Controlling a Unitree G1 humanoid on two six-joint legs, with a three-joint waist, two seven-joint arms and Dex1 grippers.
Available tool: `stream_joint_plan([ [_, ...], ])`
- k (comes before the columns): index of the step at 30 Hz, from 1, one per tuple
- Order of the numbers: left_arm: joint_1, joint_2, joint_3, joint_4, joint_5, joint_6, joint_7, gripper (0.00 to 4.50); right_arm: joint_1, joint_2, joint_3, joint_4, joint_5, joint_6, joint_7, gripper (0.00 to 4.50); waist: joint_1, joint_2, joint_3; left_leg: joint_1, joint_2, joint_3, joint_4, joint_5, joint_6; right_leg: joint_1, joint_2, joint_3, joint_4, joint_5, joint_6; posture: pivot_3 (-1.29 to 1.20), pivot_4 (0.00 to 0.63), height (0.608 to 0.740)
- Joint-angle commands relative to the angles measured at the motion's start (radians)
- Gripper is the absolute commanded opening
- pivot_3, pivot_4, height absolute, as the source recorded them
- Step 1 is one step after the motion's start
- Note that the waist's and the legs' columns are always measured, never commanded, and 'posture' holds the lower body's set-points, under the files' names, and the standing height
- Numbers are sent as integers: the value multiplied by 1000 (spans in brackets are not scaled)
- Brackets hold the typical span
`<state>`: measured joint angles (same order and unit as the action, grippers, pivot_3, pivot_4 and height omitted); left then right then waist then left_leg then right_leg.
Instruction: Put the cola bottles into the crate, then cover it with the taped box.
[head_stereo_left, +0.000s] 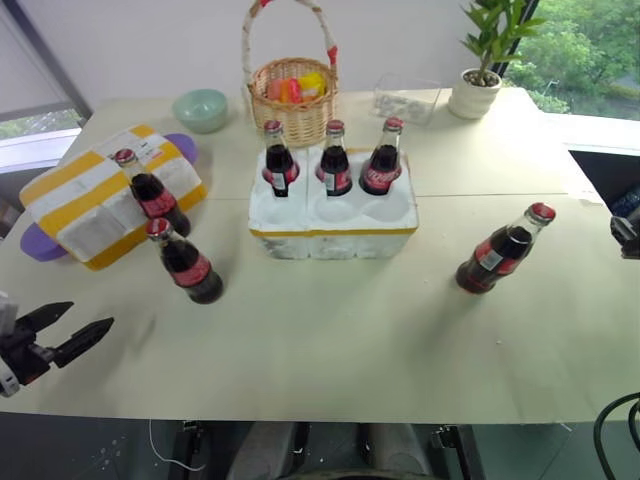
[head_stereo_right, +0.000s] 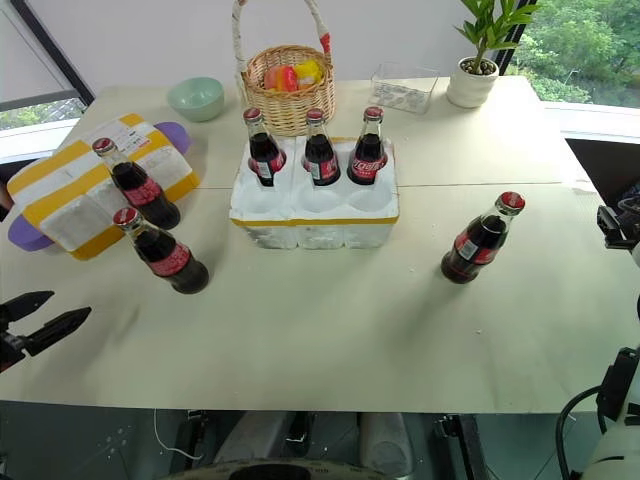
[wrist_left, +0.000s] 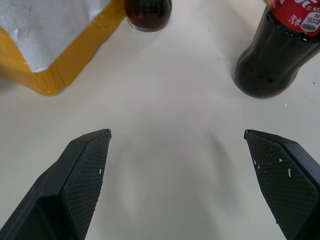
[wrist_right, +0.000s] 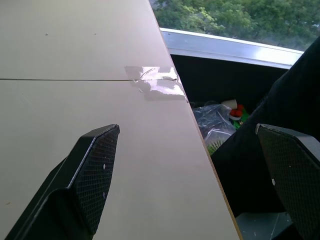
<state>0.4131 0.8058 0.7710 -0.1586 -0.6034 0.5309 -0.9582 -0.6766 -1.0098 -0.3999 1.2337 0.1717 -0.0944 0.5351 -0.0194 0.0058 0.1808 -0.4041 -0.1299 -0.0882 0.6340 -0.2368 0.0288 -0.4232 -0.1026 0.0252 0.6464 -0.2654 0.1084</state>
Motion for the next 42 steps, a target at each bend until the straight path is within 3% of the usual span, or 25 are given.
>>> stream_joint_plan([
  [1,-1,14,33,-24,-11,-3,-2,4460,-13,-31,-14,-15,9,-15,-3,4500,0,0,0,0,0,0,0,0,0,0,0,0,0,0,0,0,150,738],
  [18,-98,62,9,-23,-36,32,-15,4460,-53,-99,-17,-45,24,41,95,4500,0,0,0,0,0,0,0,0,0,0,0,0,0,1,1,0,150,738],
  [21,-118,110,16,-26,-50,49,-61,4460,-89,-142,5,-68,18,60,211,4500,-1,1,0,0,0,0,0,0,0,0,0,0,0,1,1,0,150,738],
  [25,-144,199,19,-20,-52,50,-142,4460,-226,-204,87,-160,30,162,551,4500,-10,3,1,0,0,2,-1,0,0,-2,0,1,0,1,2,0,150,738],
  [31,-252,283,-25,91,-16,14,-186,4460,-504,-173,201,-273,35,349,831,4500,-26,3,1,0,2,2,-2,-2,-4,-3,1,0,0,2,2,0,150,738],
  [35,-347,244,-101,127,21,-3,-116,4460,-602,-106,261,-422,83,524,954,4500,-25,3,1,-1,2,2,-2,-3,-5,-4,1,0,1,2,3,0,150,738],
  [42,-440,135,-197,132,77,-15,49,4460,-530,-43,263,-768,222,764,1003,4500,-9,2,1,-4,2,1,-2,-3,-5,-9,2,0,2,5,4,0,150,738],
])
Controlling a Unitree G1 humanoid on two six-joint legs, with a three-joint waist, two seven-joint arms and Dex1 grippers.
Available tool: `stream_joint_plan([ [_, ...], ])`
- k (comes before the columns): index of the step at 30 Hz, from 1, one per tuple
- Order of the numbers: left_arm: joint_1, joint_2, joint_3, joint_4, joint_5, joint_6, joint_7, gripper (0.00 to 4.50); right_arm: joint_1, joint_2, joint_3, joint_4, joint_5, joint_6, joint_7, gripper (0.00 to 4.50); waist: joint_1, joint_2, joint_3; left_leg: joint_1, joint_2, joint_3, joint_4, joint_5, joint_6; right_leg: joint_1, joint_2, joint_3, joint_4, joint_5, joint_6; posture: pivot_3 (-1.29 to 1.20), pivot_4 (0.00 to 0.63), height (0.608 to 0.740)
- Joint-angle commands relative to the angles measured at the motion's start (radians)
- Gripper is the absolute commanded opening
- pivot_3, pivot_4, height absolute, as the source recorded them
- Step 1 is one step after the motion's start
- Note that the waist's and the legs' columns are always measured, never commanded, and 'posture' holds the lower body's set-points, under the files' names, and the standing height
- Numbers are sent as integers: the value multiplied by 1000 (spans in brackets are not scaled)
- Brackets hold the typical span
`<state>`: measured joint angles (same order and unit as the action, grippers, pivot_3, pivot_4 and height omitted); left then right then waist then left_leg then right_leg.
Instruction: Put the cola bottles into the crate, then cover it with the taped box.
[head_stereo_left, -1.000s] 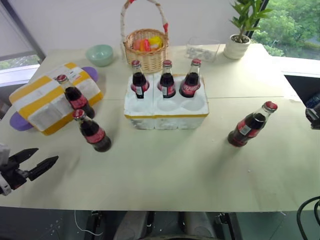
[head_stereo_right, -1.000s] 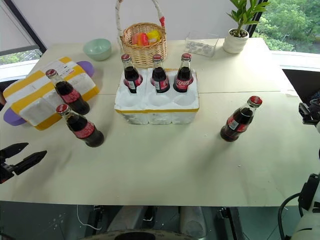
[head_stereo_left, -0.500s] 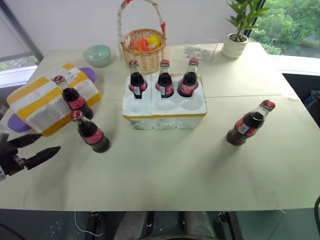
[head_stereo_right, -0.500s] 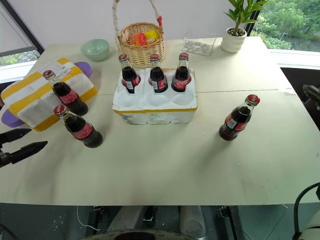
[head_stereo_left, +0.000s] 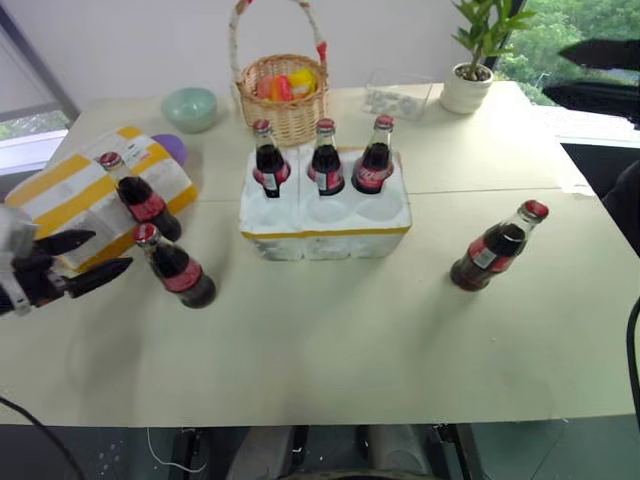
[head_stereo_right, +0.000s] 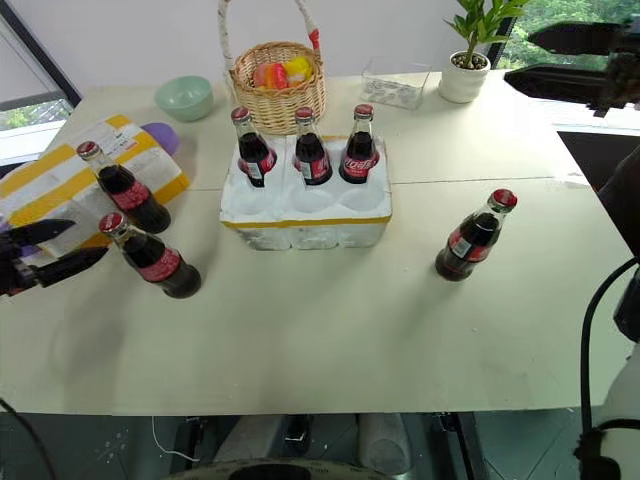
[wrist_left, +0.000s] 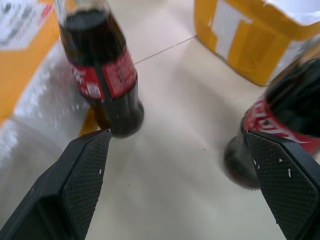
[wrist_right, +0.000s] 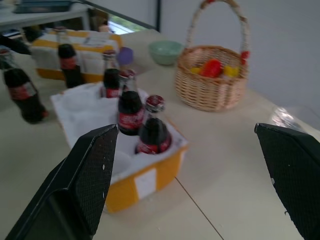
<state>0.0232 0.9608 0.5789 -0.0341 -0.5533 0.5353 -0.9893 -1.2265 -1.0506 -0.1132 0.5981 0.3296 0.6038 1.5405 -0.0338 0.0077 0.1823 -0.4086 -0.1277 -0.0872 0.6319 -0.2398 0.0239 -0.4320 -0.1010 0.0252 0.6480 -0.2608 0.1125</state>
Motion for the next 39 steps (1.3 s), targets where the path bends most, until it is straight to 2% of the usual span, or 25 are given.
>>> stream_joint_plan([
  [1,-73,-38,-14,16,38,-20,119,4460,37,3,-29,-179,83,85,-7,4500,12,0,0,0,0,0,0,0,0,0,0,0,0,0,0,0,150,738],
  [11,-212,-151,-108,85,123,-64,285,4460,154,-7,-67,-371,191,179,-64,4500,23,-3,0,0,0,0,1,0,0,0,0,0,0,2,0,0,150,738],
  [22,-342,-206,-213,204,182,-122,327,4460,213,-26,-80,-465,267,221,-96,4500,21,-3,0,0,1,1,3,1,0,0,2,0,1,3,-1,0,150,738],
  [39,-582,-282,-297,533,266,-271,352,4460,327,-17,-107,-514,316,211,-173,4500,22,-3,0,-1,2,1,13,0,1,3,3,0,2,6,1,0,150,738],
])
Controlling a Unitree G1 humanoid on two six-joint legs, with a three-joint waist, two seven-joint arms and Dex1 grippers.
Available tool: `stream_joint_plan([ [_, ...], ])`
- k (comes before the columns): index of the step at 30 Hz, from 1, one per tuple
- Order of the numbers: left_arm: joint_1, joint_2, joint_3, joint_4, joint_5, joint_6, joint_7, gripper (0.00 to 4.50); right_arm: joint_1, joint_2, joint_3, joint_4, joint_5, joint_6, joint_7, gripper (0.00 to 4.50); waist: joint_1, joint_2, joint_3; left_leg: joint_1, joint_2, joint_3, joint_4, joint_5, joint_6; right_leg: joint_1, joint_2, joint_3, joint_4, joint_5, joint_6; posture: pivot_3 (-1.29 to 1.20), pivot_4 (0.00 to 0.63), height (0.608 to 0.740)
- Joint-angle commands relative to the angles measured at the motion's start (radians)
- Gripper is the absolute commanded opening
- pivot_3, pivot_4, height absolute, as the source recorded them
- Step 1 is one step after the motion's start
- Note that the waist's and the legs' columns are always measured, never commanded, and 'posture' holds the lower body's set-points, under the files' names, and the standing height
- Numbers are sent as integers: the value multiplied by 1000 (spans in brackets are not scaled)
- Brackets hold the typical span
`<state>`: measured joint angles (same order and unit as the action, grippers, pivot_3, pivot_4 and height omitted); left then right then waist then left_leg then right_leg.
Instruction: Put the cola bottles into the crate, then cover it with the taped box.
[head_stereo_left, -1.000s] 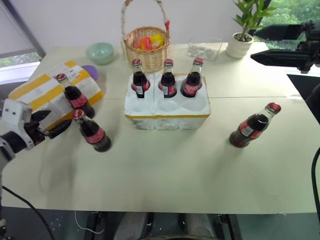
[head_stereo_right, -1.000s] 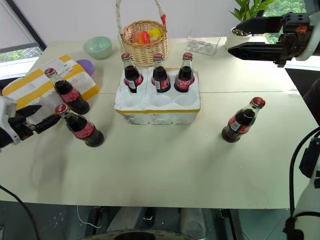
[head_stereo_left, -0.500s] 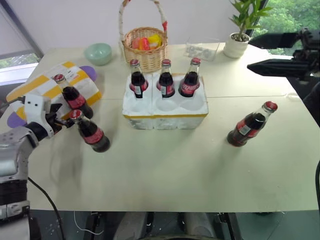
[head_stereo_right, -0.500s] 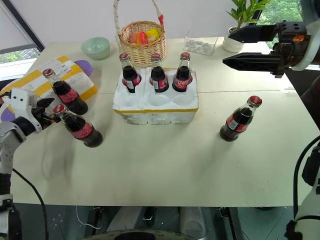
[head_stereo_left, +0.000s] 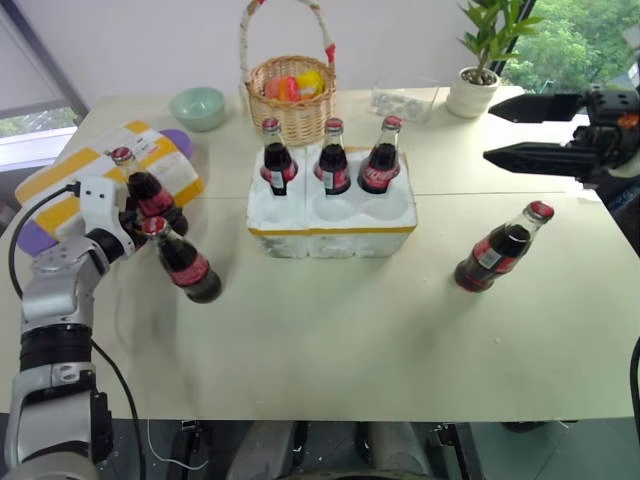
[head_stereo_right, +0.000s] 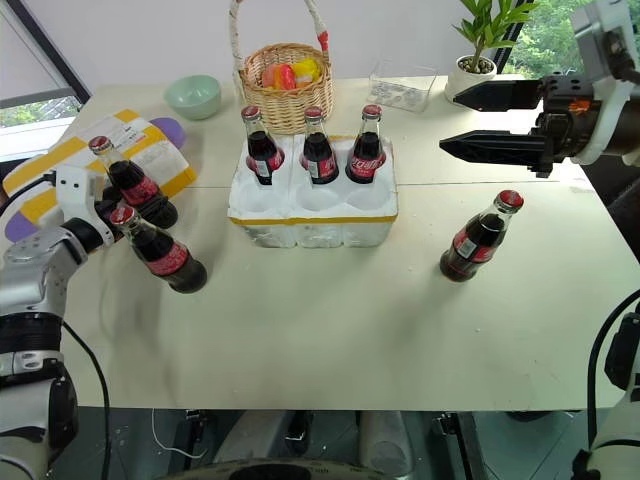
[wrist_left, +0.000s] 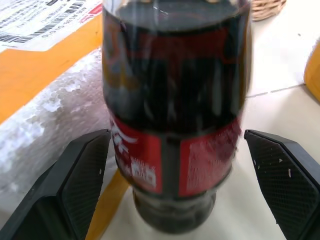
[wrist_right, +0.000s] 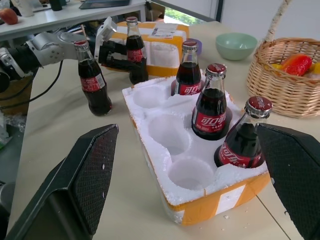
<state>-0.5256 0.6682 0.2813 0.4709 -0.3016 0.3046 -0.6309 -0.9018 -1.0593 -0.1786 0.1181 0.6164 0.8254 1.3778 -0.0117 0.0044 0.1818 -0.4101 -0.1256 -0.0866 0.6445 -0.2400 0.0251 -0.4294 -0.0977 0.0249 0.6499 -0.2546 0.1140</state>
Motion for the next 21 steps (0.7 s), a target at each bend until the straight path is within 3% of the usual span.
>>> stream_joint_plan([
  [1,-40,10,-1,41,16,-47,-8,4460,7,-8,-42,-37,30,-11,-14,4500,1,0,0,0,0,0,0,0,0,0,0,0,0,0,0,0,150,738],
  [5,-56,15,7,76,10,-59,-21,4460,23,-7,-45,-45,40,-12,-27,4500,1,0,0,-1,0,0,1,0,0,0,0,0,0,0,0,0,150,738],
  [8,-60,24,19,88,0,-60,-31,3594,33,-5,-44,-49,46,-14,-37,4500,1,0,0,-1,0,0,1,0,1,0,0,0,0,0,0,0,150,738],
  [10,-62,29,30,91,-10,-57,-35,2750,38,-3,-43,-50,49,-17,-42,4500,1,0,0,-1,0,0,1,0,1,0,0,0,0,0,0,0,150,738],
  [21,-44,87,65,-2,-59,8,-100,2785,59,10,-43,-53,61,-18,-66,4500,-2,-2,1,-1,0,0,1,-1,1,-1,0,0,0,0,0,0,150,738],
])
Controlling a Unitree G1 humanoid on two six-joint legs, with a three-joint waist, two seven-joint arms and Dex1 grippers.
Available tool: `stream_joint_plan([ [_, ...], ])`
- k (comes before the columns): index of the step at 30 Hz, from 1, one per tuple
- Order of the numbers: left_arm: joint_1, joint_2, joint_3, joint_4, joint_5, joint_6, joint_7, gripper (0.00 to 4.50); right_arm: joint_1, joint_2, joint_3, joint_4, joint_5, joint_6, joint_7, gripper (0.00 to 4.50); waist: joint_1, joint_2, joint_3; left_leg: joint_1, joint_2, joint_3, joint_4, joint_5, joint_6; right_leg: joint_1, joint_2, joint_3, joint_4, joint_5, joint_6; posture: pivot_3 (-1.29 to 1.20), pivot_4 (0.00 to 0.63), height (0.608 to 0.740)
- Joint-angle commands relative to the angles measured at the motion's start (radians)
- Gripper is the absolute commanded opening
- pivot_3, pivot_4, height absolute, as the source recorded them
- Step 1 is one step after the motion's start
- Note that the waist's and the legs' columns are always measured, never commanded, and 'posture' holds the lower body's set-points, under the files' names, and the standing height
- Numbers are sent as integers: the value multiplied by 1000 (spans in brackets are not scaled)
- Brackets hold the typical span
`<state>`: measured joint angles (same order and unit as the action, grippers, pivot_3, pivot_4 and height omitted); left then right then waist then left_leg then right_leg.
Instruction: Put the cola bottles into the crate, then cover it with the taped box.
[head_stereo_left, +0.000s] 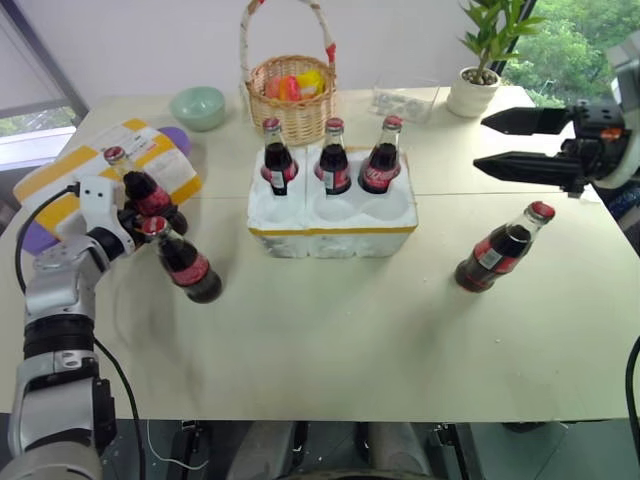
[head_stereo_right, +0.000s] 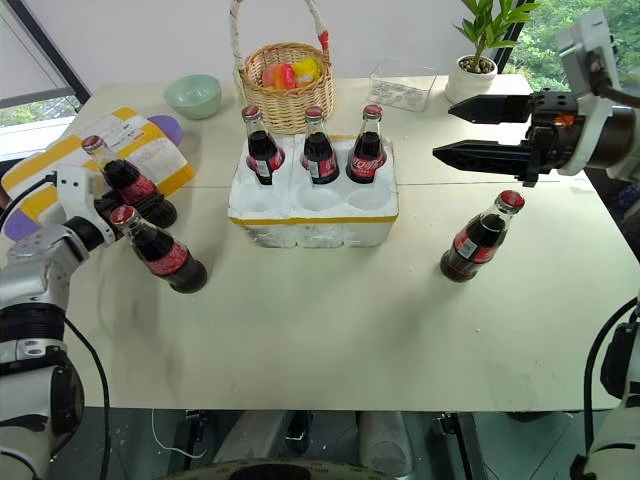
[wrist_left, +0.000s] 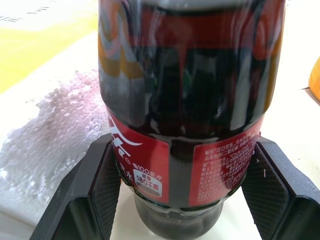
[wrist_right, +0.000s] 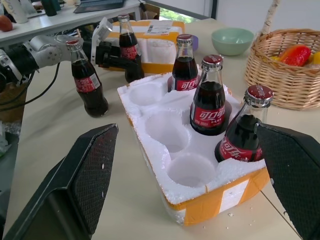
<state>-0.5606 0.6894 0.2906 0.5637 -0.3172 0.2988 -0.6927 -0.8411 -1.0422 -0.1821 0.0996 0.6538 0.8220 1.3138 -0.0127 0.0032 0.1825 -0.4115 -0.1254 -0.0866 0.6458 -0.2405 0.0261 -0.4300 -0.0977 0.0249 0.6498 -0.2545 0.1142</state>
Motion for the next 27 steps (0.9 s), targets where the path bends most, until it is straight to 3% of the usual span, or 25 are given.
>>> stream_joint_plan([
  [1,-3,92,64,-125,-63,44,-70,2785,2,-9,-40,-37,24,-15,-3,4500,-1,-2,1,-1,0,0,0,0,0,-1,0,0,0,0,0,0,150,738],
  [6,48,262,115,-310,-190,220,-261,2785,25,-19,-51,-44,23,-19,-3,4500,-2,-5,1,-16,1,0,4,4,-6,-15,1,0,3,2,0,0,150,738],
  [10,65,445,180,-452,-349,419,-458,2785,47,-17,-59,-42,19,-30,-7,4500,-2,-5,2,-16,0,1,4,3,-5,-14,0,0,1,2,0,0,150,738],
  [16,-81,621,215,-568,-589,674,-568,2785,84,-2,-69,-50,24,-45,-24,4500,2,-6,2,-15,1,0,4,1,-1,-13,1,-2,1,2,0,0,150,738],
  [19,-212,620,183,-610,-688,759,-520,2785,94,3,-75,-53,29,-45,-33,4500,-1,-6,2,-15,1,0,5,1,-1,-13,1,-2,1,3,0,0,150,738],
  [22,-369,559,122,-660,-775,831,-413,2785,102,7,-79,-58,37,-42,-45,4500,-2,-6,2,-14,1,0,4,2,-2,-13,1,-2,2,3,0,0,150,738],
  [27,-586,374,-34,-709,-783,953,-135,2785,110,7,-84,-67,49,-37,-63,4500,3,-6,2,-14,1,0,7,3,-5,-12,1,-1,5,3,0,0,150,738],
])
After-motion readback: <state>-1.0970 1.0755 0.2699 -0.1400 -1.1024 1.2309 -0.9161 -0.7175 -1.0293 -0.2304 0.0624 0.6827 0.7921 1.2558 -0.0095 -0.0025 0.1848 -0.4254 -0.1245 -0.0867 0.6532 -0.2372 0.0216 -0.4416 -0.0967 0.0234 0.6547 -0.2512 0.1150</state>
